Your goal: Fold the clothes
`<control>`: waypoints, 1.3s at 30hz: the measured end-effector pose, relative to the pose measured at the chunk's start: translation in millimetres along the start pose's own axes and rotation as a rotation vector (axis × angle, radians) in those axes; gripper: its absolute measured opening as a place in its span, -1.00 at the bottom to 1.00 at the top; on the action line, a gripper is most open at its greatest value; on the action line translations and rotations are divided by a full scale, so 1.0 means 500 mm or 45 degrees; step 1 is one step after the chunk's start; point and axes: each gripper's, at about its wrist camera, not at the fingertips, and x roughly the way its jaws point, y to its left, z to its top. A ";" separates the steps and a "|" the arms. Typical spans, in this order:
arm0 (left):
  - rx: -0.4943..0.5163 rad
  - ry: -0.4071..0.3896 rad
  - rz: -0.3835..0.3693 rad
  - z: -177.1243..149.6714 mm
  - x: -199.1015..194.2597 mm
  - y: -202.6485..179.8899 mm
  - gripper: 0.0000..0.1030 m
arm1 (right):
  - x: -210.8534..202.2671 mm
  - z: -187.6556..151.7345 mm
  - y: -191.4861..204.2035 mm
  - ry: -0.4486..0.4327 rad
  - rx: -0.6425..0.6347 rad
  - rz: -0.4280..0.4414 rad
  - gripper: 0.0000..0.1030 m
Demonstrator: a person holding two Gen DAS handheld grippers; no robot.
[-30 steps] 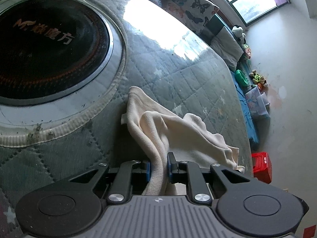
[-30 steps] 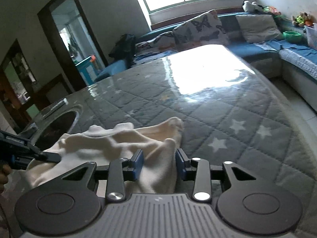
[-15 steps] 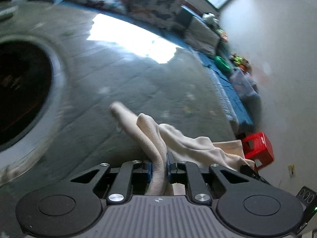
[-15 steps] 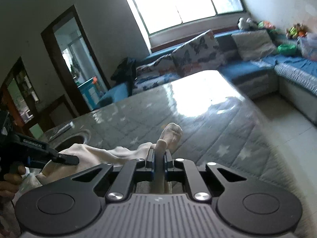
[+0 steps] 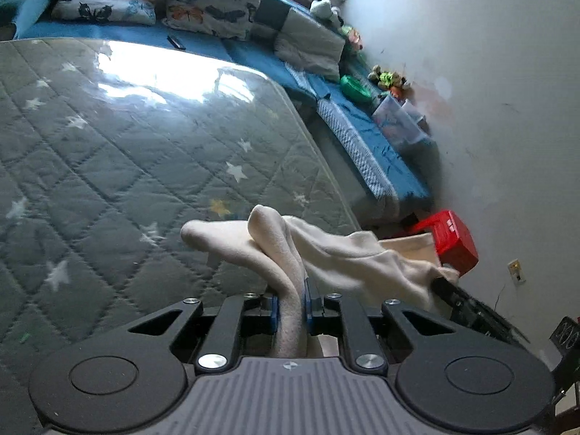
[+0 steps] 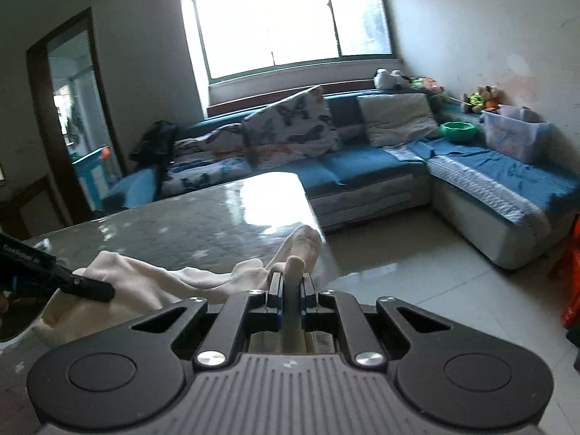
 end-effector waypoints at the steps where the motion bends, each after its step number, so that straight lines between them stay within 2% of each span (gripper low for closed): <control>1: 0.006 0.012 0.016 -0.002 0.011 0.000 -0.71 | 0.006 -0.001 -0.006 0.007 0.004 -0.009 -0.86; 3: 0.002 0.038 0.049 -0.008 0.027 0.004 -0.68 | 0.024 -0.009 -0.019 0.037 0.001 -0.028 -0.85; 5: -0.006 0.058 0.091 -0.015 0.033 0.014 -0.56 | 0.041 -0.018 -0.029 0.067 -0.011 -0.055 -0.82; 9: 0.019 0.047 0.196 -0.012 0.026 0.031 -0.13 | 0.059 -0.028 -0.036 0.076 -0.037 -0.113 -0.74; 12: 0.031 0.007 0.223 -0.002 0.013 0.033 -0.14 | 0.052 -0.024 -0.030 0.028 -0.046 -0.131 -0.73; 14: 0.061 -0.022 0.232 0.000 0.008 0.019 -0.16 | 0.055 -0.021 -0.019 0.027 -0.057 -0.084 -0.73; 17: 0.119 -0.045 0.218 0.004 0.013 -0.004 -0.17 | 0.081 -0.019 0.003 0.073 -0.073 0.011 -0.70; 21: 0.209 -0.026 0.221 0.004 0.046 -0.032 -0.17 | 0.118 -0.026 0.034 0.134 -0.095 0.048 -0.64; 25: 0.203 0.020 0.238 0.011 0.088 -0.032 -0.17 | 0.150 -0.034 0.040 0.184 -0.099 0.023 -0.64; 33: 0.240 0.005 0.284 0.022 0.118 -0.033 -0.15 | 0.178 -0.040 0.028 0.192 -0.091 -0.005 -0.57; 36: 0.241 -0.001 0.299 0.024 0.123 -0.037 -0.14 | 0.176 -0.039 0.030 0.185 -0.093 -0.001 -0.50; 39: 0.239 -0.004 0.303 0.022 0.115 -0.037 -0.08 | 0.157 -0.038 0.040 0.165 -0.112 0.007 -0.25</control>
